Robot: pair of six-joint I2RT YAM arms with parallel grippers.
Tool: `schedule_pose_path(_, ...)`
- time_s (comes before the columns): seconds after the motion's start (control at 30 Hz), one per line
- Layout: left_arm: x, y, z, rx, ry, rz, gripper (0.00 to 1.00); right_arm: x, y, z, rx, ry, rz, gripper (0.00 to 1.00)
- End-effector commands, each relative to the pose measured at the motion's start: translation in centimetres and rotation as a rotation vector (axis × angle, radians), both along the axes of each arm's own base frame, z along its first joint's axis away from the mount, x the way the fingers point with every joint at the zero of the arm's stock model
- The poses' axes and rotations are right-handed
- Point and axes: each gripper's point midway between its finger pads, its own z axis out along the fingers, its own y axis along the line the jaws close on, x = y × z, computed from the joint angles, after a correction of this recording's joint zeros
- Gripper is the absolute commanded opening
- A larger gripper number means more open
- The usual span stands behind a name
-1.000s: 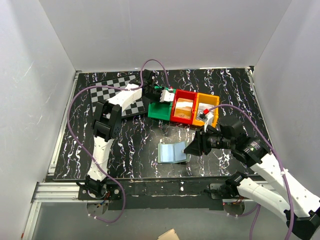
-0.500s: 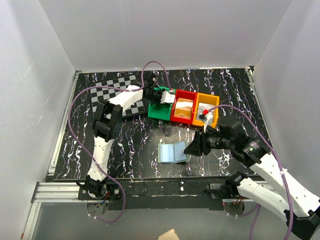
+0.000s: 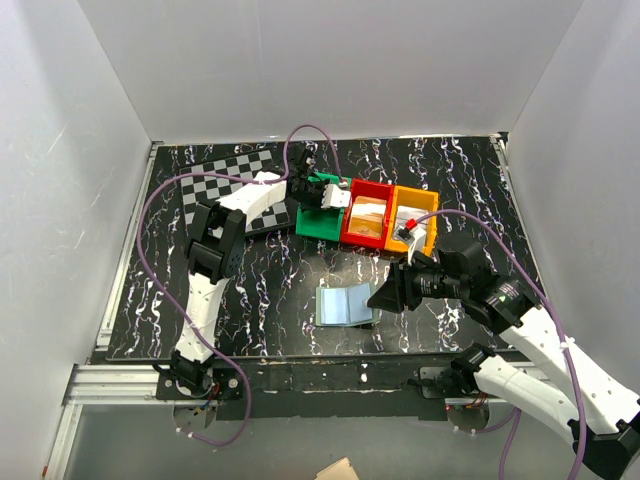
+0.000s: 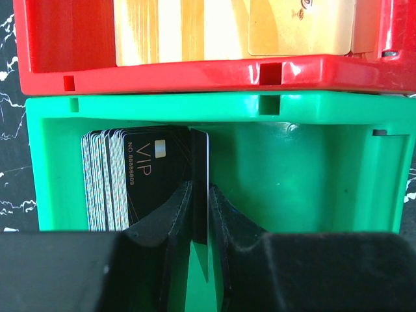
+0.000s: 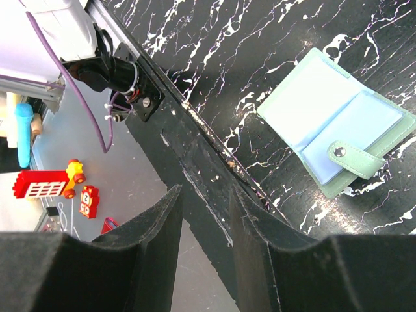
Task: Take the credit cards out of the card holder
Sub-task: Place the credit card in the storage box.
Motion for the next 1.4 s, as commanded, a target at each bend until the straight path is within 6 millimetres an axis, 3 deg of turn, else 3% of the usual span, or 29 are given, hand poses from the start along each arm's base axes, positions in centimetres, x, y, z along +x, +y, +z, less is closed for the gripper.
schedule_pose_path(0.0, 0.5, -0.4, 3.5, -0.031, -0.068, 0.007, 0.16, 0.4, 0.4, 0.8, 0.031, -0.034, 0.006, 0.43)
schedule_pose_path(0.73, 2.3, -0.6, 5.8, -0.047, -0.128, 0.054, 0.23, 0.5, 0.6, 0.5, 0.027, -0.026, 0.015, 0.42)
schedule_pose_path(0.77, 2.4, -0.7, 6.0, -0.05, -0.132, 0.057, 0.26, 0.4, 0.6, 0.5, 0.027, -0.027, 0.018, 0.42)
schedule_pose_path(1.37, 3.6, -0.7, 6.7, -0.059, -0.169, 0.096, 0.27, 0.5, 0.7, 0.5, 0.025, -0.022, 0.019, 0.42)
